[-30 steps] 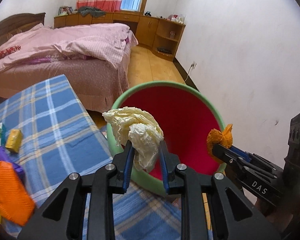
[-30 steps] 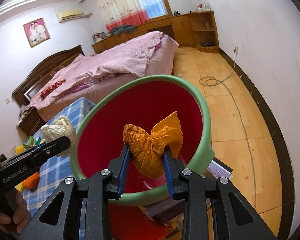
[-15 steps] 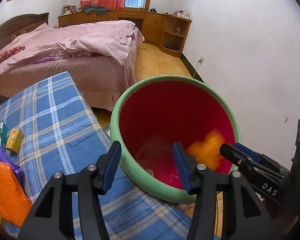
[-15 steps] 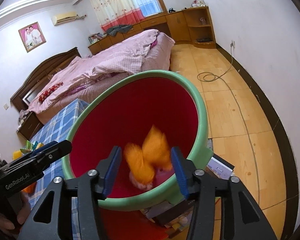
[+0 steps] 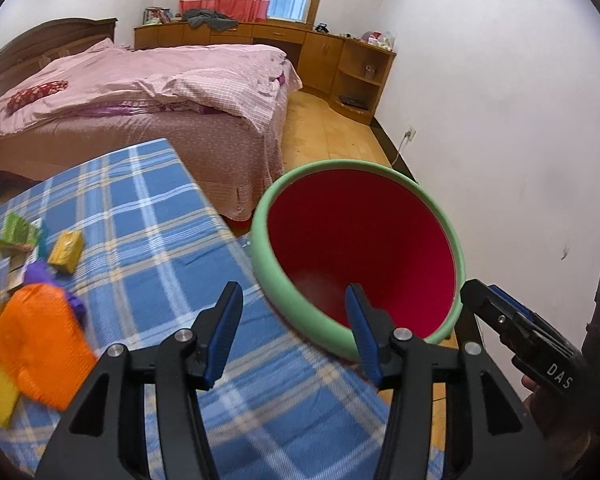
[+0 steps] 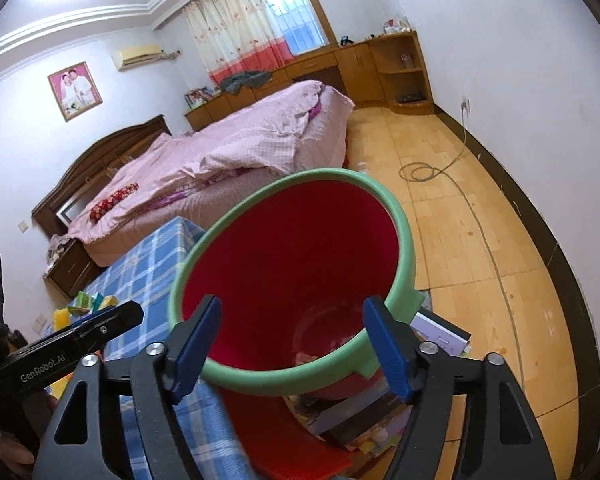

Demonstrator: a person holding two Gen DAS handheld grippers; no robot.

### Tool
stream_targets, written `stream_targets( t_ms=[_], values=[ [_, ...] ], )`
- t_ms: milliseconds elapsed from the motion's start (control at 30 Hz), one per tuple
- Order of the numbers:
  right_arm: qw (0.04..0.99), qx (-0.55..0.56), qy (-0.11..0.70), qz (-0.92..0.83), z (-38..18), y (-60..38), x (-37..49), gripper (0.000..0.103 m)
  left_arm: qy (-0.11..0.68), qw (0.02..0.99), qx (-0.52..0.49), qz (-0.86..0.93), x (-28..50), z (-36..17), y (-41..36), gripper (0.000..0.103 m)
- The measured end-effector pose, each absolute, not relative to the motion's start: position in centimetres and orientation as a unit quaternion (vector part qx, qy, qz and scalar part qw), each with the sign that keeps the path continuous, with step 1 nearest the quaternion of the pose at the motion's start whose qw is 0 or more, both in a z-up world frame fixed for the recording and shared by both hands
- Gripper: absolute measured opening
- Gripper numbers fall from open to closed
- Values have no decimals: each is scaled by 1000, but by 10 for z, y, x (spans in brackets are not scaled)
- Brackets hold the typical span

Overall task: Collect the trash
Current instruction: 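Move the left tool to the orange box and grasp it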

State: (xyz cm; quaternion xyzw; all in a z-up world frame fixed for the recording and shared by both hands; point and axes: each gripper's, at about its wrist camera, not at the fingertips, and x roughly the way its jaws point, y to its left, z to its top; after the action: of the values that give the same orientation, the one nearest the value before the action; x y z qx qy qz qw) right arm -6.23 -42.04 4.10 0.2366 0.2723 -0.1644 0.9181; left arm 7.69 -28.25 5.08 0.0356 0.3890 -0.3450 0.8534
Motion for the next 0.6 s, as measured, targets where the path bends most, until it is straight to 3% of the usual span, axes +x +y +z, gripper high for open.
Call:
stream_targets(
  t_ms=[600],
  values=[
    [923,224,292,-114,45,-364,-64,79,403,881,3,-247,73,51,-176,54]
  ],
)
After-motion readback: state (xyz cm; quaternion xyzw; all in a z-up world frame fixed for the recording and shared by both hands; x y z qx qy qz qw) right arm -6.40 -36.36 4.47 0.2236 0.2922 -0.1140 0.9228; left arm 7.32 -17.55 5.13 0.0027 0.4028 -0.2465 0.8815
